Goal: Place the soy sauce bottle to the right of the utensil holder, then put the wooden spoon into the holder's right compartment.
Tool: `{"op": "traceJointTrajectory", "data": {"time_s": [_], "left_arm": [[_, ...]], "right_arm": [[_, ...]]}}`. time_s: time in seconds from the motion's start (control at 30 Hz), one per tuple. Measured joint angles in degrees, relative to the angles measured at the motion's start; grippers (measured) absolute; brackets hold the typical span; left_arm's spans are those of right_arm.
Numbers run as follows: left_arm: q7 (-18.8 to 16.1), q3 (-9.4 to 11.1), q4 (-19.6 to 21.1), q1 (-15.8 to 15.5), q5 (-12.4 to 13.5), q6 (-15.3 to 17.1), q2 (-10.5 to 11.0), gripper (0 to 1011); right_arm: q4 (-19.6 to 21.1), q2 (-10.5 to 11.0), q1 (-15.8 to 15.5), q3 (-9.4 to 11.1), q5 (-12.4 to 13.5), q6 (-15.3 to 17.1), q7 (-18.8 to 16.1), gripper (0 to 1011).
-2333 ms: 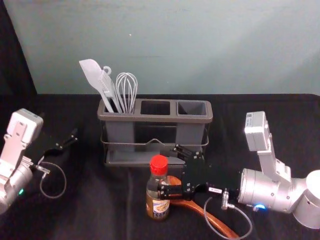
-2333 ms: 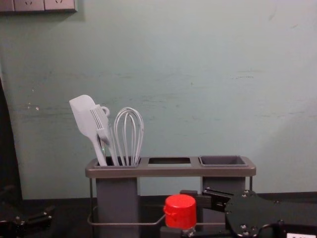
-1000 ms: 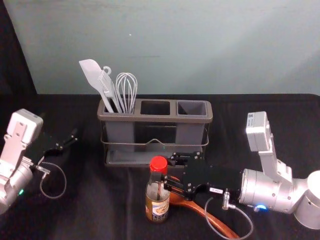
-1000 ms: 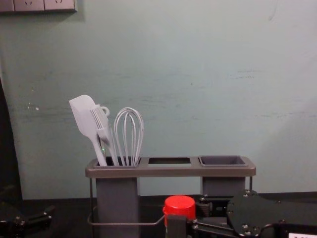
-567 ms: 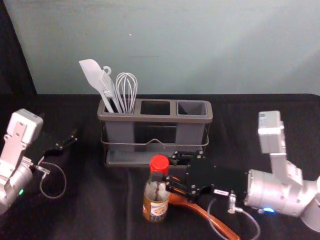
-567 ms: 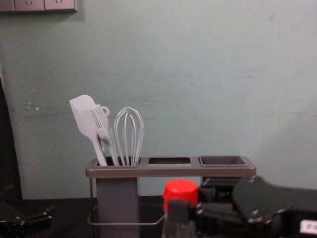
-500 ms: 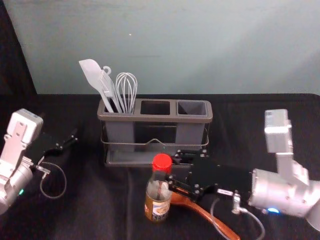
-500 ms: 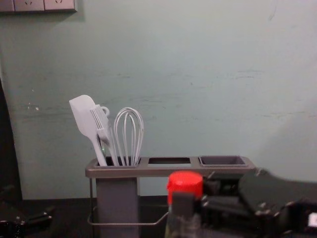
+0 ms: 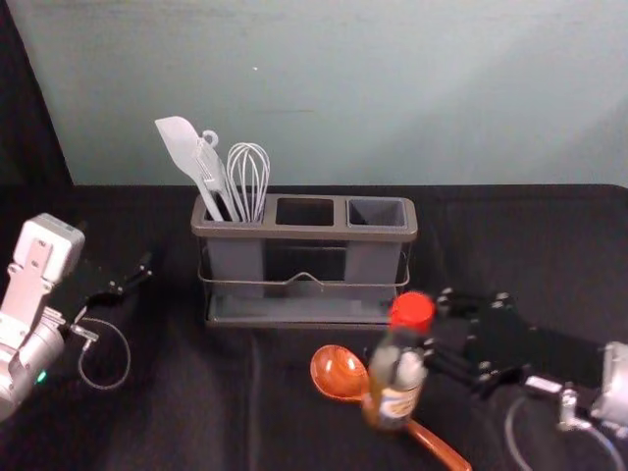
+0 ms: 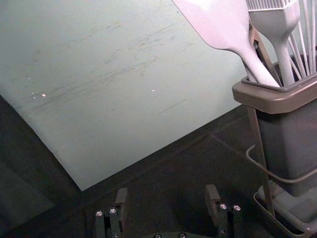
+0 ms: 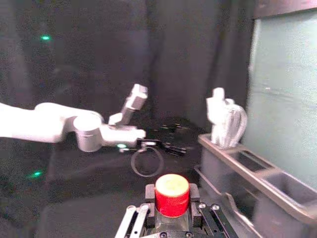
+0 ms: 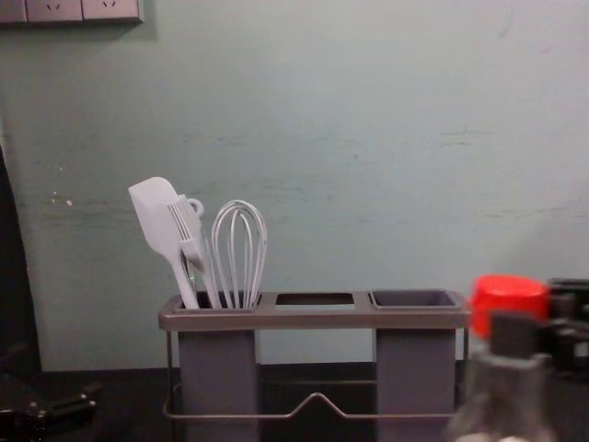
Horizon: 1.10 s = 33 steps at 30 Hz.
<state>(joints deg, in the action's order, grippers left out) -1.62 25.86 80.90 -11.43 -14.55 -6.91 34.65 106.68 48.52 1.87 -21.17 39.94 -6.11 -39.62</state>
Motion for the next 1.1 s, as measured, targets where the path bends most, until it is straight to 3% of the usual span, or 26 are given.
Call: {"op": "traceJointTrajectory", "data": {"time_s": [0.13,0.27,0.43,0.57,0.87,1.1], "left_arm": [[0.0,0.0,0.0,0.0,0.0,0.0,0.0,1011],[0.0,0.0,0.0,0.0,0.0,0.0,0.0,1012],[0.0,0.0,0.0,0.0,0.0,0.0,0.0,1011],[0.0,0.0,0.0,0.0,0.0,0.0,0.0,1011],[0.0,0.0,0.0,0.0,0.0,0.0,0.0,1012],[0.0,0.0,0.0,0.0,0.0,0.0,0.0,1012]], "right_arm": [[-0.8,1.7,-3.4,4.1,1.5,-1.3,1.4,386],[-2.7,2.1,-4.7,6.7,1.6,-1.7,2.9,386],[-5.4,1.3,-4.1,8.2,1.5,-1.1,4.1,386],[-7.4,0.1,-1.7,8.1,0.5,0.1,4.6,386],[-13.4,-4.6,6.2,5.9,-3.0,3.8,5.4,386],[-17.0,-7.3,10.2,4.4,-4.7,5.3,5.7,386]]}}
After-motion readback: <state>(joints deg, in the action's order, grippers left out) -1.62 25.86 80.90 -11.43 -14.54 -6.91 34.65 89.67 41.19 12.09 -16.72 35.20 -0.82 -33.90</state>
